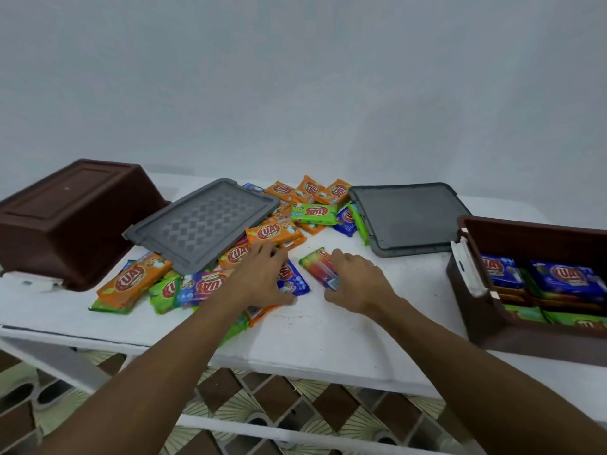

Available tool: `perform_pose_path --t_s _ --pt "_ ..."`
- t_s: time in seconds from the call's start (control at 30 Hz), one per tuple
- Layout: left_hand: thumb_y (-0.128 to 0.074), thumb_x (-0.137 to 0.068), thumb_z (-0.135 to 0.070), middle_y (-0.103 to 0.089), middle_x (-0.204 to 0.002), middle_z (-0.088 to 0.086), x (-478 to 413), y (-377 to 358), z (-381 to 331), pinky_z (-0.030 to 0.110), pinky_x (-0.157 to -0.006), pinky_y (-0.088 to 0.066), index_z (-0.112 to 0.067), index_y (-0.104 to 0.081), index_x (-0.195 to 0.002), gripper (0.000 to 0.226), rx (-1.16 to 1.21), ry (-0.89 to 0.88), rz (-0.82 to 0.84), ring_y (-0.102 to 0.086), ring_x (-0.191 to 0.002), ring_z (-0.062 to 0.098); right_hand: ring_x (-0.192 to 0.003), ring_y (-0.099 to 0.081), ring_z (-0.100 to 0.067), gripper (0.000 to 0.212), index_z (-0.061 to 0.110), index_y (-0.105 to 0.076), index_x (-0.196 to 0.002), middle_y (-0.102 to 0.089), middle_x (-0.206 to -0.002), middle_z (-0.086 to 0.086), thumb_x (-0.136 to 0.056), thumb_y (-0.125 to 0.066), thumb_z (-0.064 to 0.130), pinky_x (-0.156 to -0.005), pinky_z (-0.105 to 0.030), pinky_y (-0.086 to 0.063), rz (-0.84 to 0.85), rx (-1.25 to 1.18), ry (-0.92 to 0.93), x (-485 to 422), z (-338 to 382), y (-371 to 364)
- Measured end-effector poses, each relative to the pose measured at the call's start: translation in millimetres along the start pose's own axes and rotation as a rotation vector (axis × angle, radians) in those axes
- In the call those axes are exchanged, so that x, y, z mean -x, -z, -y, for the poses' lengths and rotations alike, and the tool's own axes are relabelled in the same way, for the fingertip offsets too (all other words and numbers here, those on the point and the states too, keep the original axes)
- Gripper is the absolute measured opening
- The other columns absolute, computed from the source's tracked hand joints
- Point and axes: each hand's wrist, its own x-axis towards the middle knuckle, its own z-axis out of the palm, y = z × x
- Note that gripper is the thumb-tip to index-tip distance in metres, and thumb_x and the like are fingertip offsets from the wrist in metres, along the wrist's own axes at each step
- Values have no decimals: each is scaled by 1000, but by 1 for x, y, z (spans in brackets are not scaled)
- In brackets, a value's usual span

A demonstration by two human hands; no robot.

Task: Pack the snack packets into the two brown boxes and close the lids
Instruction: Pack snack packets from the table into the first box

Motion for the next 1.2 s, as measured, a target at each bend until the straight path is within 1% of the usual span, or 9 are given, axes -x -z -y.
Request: perform_pose_path --t_s 0.07,0.13,0.27,0.43,0.67,0.8,0.93,1.07,1.2 --pt "-69 -65 -71 -30 -147 7 -4 1 -4 48 -111 -28 -25 -27 -147 103 24 37 39 -19 -138 29 -97 -59 -21 64 23 -31 -130 -57 -120 -7 -82 -66 44 -71 -33 -53 17 -120 -62 -2 -3 12" --pt "-70 -63 -73 -27 -148 8 -9 3 -11 52 -112 -23 -28 -21 -150 110 40 71 75 -18 -139 32 -91 -62 -20 47 21 -38 -125 -58 -112 -5 -88 -64 35 -70 -36 -58 -20 -435 -180 -7 -10 25" --pt "-74 -61 -70 -24 -146 8 -20 7 -33 49 -108 -37 -28 -31 -146 104 94 90 147 -30 -135 32 -97 -66 -19 33 16 -55 -122 -62 -116 -5 -91 -65 21 -79 -36 -59 91 -957 -309 -5 -31 58" --pt "-77 -60 -67 -32 -137 4 -33 21 -56 41 -96 -48 -30 -38 -131 90 182 77 83 -34 -127 26 -80 -67 -13 12 16 -62 -94 -70 -101 -6 -85 -69 15 -62 -23 -49 58 -916 -216 12 -58 101" --pt "-76 -52 -73 -41 -116 0 -49 68 -130 38 -79 -55 -31 -43 -119 86 337 5 -90 -55 -96 19 -74 -69 -26 38 24 -53 -110 -70 -101 -17 -83 -67 2 -62 -35 -56 53 -1105 -191 62 -142 144" --pt "-73 -67 -68 -51 -98 1 -63 97 -181 27 -61 -42 -20 -54 -98 60 446 -88 -211 -56 -85 17 -76 -70 -24 23 29 -62 -106 -74 -96 -10 -86 -67 20 -71 -38 -55 -66 -1041 -232 89 -201 159" --pt "-62 -90 -47 -47 -107 5 -75 113 -249 22 -66 -43 -14 -56 -107 37 525 -195 -233 -54 -91 16 -78 -69 -23 18 28 -61 -104 -71 -96 -4 -88 -65 20 -71 -35 -55 -87 -775 -226 124 -266 173" --pt "-66 -90 -35 -59 -96 4 -85 112 -311 30 -67 -40 -11 -61 -95 25 438 -338 -133 -56 -88 21 -91 -63 -21 26 37 -55 -97 -67 -101 2 -82 -69 20 -85 -42 -52 124 -214 -104 152 -321 166" --pt "-66 -90 -36 -62 -95 -1 -91 90 -355 29 -68 -41 -17 -64 -98 21 232 -386 27 -55 -83 16 -106 -57 -20 37 29 -59 -124 -60 -122 -1 -89 -60 14 -92 -35 -50 344 24 -43 168 -342 150"
